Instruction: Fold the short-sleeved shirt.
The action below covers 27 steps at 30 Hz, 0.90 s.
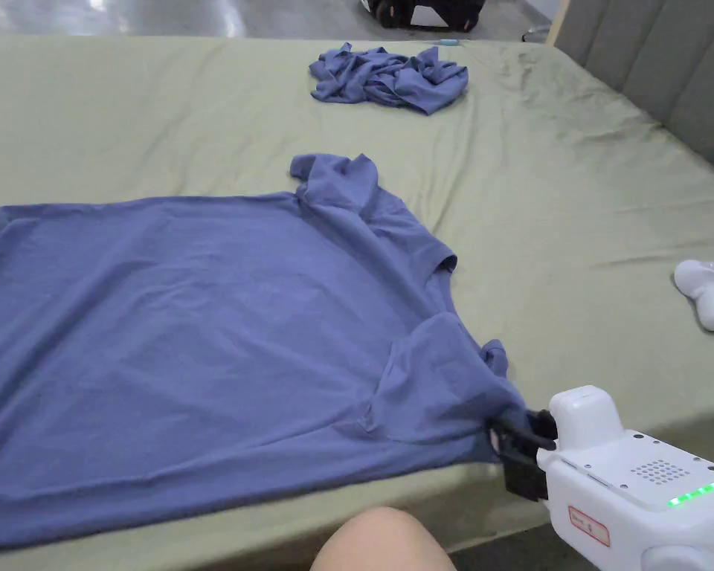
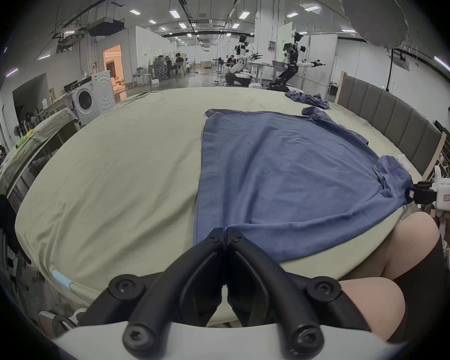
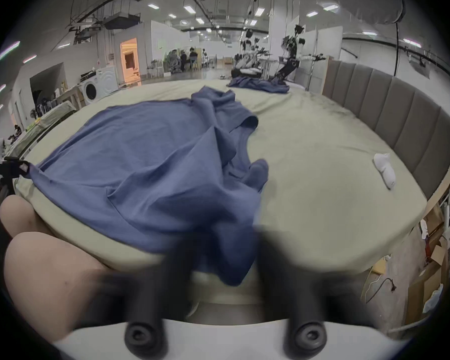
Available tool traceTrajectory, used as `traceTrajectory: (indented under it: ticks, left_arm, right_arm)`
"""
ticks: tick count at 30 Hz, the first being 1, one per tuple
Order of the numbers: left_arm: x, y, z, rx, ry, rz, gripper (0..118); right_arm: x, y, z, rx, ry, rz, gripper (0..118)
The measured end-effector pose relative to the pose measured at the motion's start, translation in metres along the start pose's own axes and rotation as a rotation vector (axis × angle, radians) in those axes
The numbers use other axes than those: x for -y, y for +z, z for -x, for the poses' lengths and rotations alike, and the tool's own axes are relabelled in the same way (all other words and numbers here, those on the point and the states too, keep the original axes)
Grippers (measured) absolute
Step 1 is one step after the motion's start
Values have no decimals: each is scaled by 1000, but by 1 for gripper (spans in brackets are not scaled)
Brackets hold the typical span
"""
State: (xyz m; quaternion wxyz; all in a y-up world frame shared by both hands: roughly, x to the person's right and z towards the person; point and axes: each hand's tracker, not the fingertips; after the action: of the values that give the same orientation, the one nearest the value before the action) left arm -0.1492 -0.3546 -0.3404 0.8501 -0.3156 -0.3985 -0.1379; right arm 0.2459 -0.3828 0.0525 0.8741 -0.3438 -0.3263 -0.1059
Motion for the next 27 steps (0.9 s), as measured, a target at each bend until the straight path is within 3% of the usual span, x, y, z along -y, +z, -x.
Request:
traceTrajectory:
  ticks: [2, 3, 6, 11, 14, 16, 22, 24, 27]
  left_arm:
    - [4, -1, -2, 6, 2, 1, 0]
    - [0, 4, -3, 0, 0, 1, 0]
    - [3, 10, -4, -11, -2, -14, 0]
    - [-27, 23, 9, 3, 52, -45, 0]
    - [-59, 14, 16, -44, -4, -73, 0]
    - [-83, 1, 20, -52, -14, -83, 0]
    - [-134, -88, 42, -33, 7, 52, 0]
    - [-140, -124, 43, -40, -5, 120, 0]
    - [-140, -161, 45, -28, 17, 211, 0]
  right_arm:
    - [2, -3, 3, 1, 12, -1, 3]
    - [1, 0, 5, -58, 23, -3, 3]
    - [-2, 8, 11, -9, 57, -31, 3]
    - [-34, 26, 6, -3, 24, -62, 3]
    - [-73, 27, 4, -12, 59, -76, 3]
    - [-103, 14, -1, -68, 56, -61, 3]
    - [-166, -78, -12, -67, 83, 81, 3]
    - [-176, -114, -12, -27, 36, 145, 3]
    - [-175, -155, -9, 26, 76, 227, 3]
